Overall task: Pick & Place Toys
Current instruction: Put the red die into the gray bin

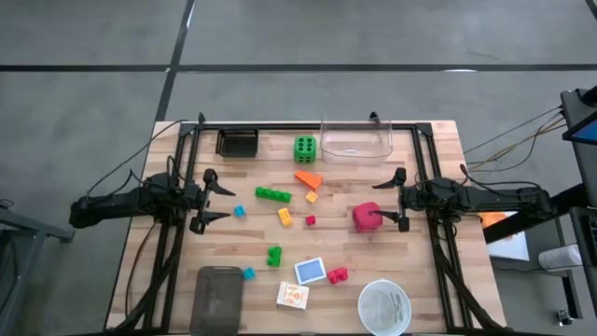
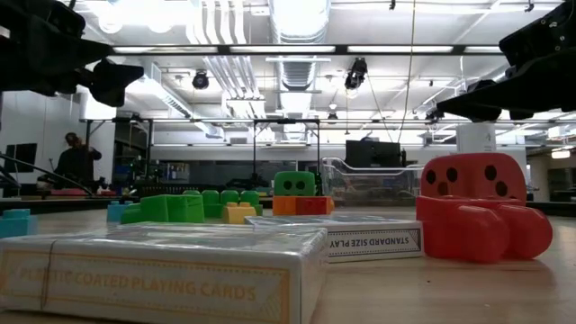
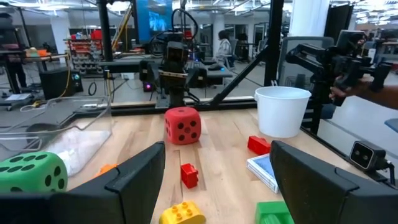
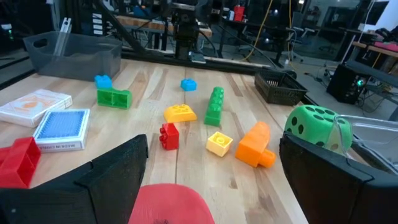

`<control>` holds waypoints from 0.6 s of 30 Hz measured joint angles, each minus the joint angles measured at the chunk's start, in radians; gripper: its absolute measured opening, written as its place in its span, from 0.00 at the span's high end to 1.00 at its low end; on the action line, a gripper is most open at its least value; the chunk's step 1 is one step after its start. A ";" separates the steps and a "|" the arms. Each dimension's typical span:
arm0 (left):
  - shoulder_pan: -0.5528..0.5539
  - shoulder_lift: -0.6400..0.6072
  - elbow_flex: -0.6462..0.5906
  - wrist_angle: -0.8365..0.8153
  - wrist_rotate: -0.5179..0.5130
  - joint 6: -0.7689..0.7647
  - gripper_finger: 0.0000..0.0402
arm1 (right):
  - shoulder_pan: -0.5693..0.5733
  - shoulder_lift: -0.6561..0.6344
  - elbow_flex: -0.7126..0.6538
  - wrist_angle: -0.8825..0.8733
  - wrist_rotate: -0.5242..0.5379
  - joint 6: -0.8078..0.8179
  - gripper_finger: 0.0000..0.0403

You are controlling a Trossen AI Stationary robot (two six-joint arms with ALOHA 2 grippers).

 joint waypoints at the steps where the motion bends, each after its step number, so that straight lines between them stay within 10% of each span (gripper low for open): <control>1: 0.000 0.000 0.000 0.000 0.000 0.001 0.28 | 0.000 0.000 0.000 0.008 -0.001 0.000 0.12; 18: 0.000 0.000 0.000 -0.004 0.000 -0.002 0.28 | 0.000 0.028 0.000 0.096 -0.022 0.258 0.12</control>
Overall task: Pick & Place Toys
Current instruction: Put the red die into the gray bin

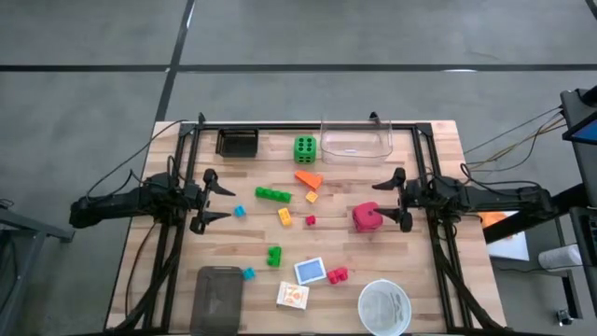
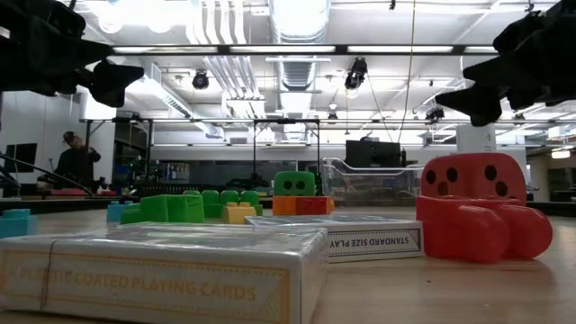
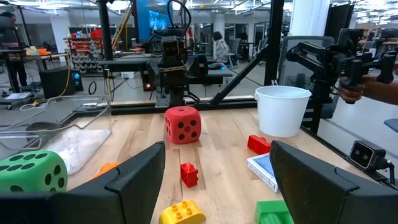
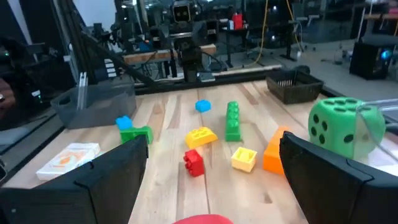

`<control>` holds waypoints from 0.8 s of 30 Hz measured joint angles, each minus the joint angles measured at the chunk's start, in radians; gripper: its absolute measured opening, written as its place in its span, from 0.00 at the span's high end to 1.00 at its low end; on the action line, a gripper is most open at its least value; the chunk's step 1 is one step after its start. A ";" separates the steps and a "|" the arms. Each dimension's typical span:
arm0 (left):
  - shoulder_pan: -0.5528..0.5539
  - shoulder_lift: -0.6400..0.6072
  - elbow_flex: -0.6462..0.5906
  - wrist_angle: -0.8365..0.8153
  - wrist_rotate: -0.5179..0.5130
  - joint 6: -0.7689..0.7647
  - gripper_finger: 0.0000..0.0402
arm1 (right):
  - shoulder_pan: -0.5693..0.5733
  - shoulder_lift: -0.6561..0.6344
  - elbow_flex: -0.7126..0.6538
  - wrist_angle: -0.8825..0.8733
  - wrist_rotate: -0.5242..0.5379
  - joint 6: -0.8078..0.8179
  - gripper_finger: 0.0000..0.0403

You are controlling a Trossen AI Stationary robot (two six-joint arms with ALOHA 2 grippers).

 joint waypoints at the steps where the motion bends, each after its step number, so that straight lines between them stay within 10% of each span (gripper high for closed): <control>1: 0.000 0.000 0.000 -0.002 0.000 0.000 0.28 | 0.000 0.006 0.000 0.000 0.000 0.001 0.12; 24: 0.000 0.000 0.001 -0.047 -0.007 0.000 0.28 | 0.000 0.280 0.000 0.171 0.074 0.037 0.12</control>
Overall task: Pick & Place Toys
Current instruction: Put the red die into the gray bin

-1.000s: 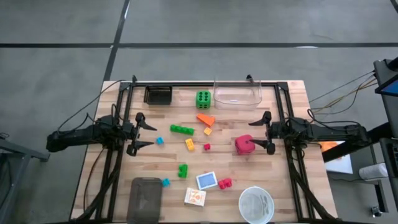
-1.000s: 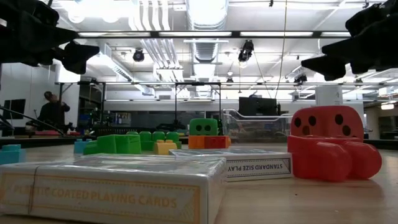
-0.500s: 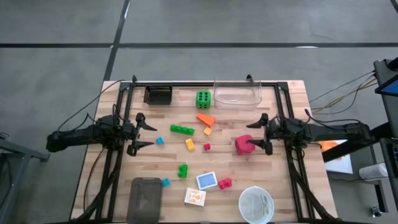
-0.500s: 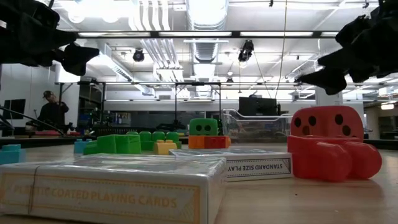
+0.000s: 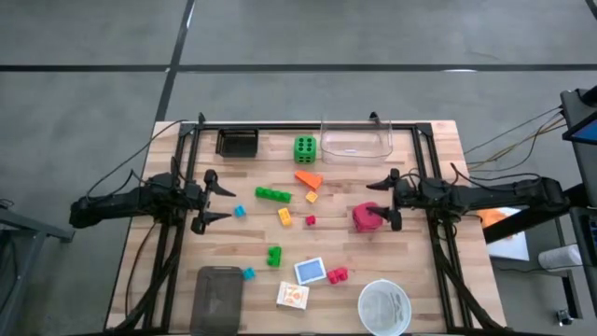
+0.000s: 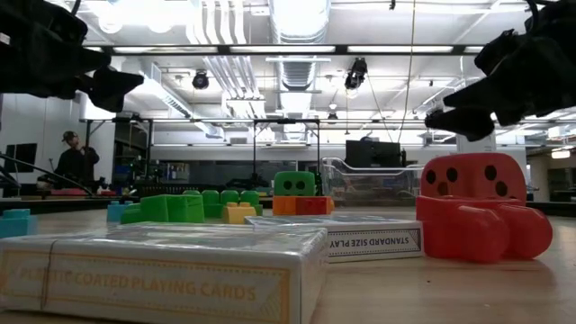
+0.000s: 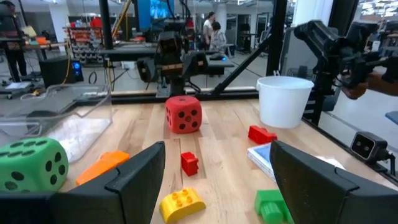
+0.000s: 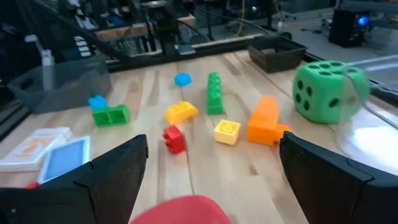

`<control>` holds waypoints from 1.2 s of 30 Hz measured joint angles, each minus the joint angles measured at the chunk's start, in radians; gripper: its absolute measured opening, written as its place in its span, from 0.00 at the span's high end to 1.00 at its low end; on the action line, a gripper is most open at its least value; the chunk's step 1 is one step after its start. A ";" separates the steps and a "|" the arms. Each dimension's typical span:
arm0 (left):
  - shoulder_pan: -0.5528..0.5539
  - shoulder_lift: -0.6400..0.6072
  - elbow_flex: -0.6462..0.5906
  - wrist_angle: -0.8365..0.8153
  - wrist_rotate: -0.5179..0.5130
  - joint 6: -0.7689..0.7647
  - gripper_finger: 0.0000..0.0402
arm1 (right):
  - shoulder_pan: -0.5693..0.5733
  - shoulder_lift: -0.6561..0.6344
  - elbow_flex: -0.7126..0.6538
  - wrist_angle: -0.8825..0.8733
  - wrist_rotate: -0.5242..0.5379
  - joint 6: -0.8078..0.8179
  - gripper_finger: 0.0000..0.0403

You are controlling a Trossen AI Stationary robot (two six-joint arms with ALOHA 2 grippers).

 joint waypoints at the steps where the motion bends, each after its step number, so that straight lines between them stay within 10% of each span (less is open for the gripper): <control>1: 0.000 0.000 0.000 -0.006 0.000 0.000 0.28 | 0.000 0.011 0.000 0.020 -0.008 0.000 0.12; 11: 0.000 0.000 0.001 -0.021 0.000 -0.029 0.28 | 0.000 0.082 0.000 0.186 -0.008 -0.002 0.12; 17: 0.000 -0.005 -0.023 0.248 0.000 -0.042 0.28 | 0.000 0.085 0.000 0.189 -0.008 -0.003 0.12; 36: 0.000 0.007 -0.032 0.084 -0.008 -0.053 0.28 | 0.000 0.083 0.000 0.188 -0.008 -0.003 0.12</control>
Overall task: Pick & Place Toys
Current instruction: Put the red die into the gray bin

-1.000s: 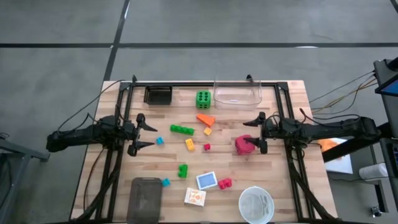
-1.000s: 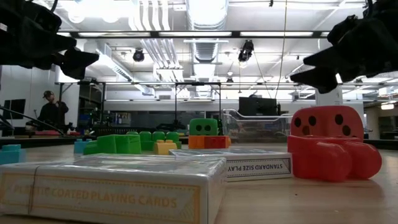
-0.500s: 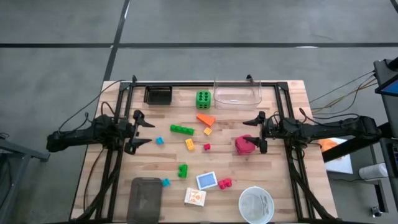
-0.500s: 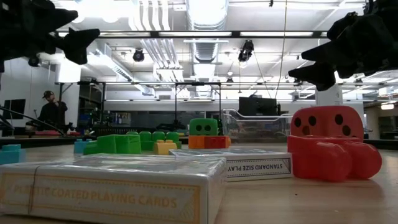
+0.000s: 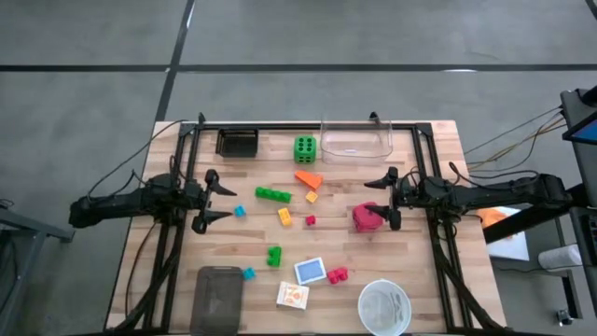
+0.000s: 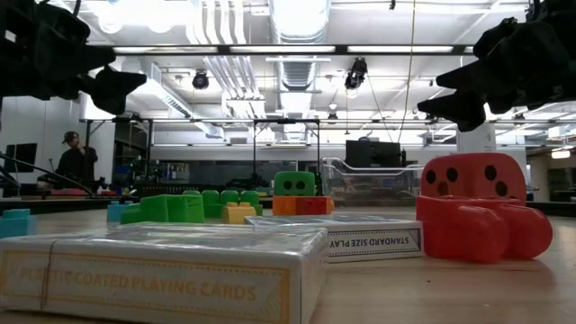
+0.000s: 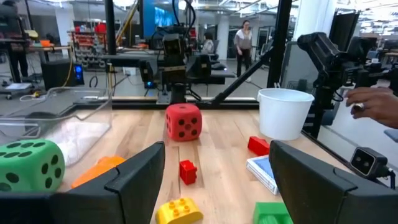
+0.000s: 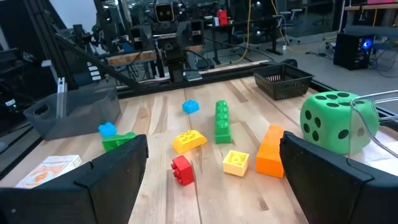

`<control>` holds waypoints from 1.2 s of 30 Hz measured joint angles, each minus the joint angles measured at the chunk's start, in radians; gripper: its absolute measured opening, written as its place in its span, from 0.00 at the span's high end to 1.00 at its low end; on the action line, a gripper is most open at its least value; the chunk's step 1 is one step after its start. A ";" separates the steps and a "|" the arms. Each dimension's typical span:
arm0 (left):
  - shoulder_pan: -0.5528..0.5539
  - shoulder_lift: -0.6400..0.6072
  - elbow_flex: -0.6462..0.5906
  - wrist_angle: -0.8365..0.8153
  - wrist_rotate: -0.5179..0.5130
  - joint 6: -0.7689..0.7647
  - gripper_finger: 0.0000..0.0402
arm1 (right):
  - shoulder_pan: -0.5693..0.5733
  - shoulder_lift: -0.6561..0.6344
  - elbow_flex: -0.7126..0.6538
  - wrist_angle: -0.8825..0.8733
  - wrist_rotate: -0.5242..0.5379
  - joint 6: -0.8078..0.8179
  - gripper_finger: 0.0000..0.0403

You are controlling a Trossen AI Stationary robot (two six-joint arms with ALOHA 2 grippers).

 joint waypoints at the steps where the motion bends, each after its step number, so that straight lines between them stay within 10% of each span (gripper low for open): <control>1: 0.000 0.000 0.000 0.000 0.000 0.000 0.28 | 0.000 0.000 0.000 -0.001 0.000 -0.004 0.12; 36: 0.000 0.000 0.001 -0.003 0.000 0.000 0.28 | 0.002 0.013 0.012 -0.008 -0.004 -0.004 0.03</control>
